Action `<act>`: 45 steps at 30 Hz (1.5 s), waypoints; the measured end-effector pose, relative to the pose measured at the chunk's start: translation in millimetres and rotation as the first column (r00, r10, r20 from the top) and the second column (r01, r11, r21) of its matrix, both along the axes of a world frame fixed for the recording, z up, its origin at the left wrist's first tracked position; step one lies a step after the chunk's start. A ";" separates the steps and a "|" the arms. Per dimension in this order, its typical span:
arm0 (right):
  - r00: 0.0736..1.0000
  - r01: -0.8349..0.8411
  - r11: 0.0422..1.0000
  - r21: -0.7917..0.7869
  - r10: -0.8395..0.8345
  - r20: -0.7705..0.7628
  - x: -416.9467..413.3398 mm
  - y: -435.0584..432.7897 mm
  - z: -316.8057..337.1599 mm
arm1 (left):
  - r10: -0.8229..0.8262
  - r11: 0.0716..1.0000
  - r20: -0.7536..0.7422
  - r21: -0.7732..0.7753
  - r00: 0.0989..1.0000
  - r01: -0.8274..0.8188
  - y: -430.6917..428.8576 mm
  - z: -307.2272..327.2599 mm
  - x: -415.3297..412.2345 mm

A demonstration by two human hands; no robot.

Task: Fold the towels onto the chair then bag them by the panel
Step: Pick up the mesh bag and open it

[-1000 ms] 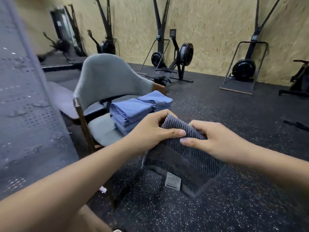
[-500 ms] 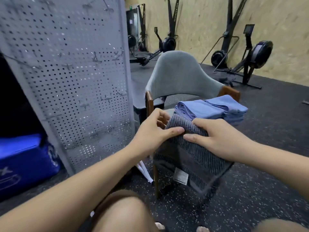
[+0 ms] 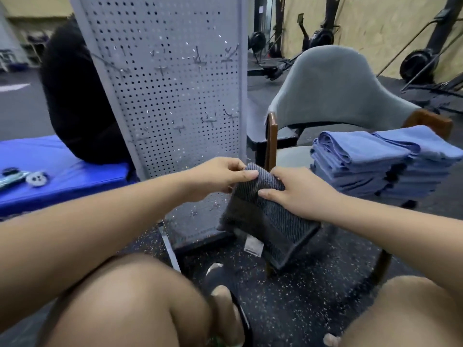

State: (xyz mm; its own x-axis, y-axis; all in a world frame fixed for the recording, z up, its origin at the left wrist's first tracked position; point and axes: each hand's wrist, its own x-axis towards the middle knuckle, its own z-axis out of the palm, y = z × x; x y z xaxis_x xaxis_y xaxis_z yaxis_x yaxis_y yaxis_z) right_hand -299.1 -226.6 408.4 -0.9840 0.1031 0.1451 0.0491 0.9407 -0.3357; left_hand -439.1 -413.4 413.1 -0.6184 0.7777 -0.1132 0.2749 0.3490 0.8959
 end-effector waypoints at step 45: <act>0.912 0.299 0.912 0.281 -0.360 0.199 -258.3 10.5 -319.8 | 0.334 0.860 -0.338 -0.273 0.880 -0.431 118.1 -337.6 -224.1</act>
State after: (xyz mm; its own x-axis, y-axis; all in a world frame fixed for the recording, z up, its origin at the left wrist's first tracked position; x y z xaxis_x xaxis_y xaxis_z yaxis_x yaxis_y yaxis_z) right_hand -557.4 -216.2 88.6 -0.9073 0.4195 -0.0305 0.4204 0.9064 -0.0411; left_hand -663.2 -295.3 75.5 -0.9020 0.4188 -0.1049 0.2705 0.7377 0.6186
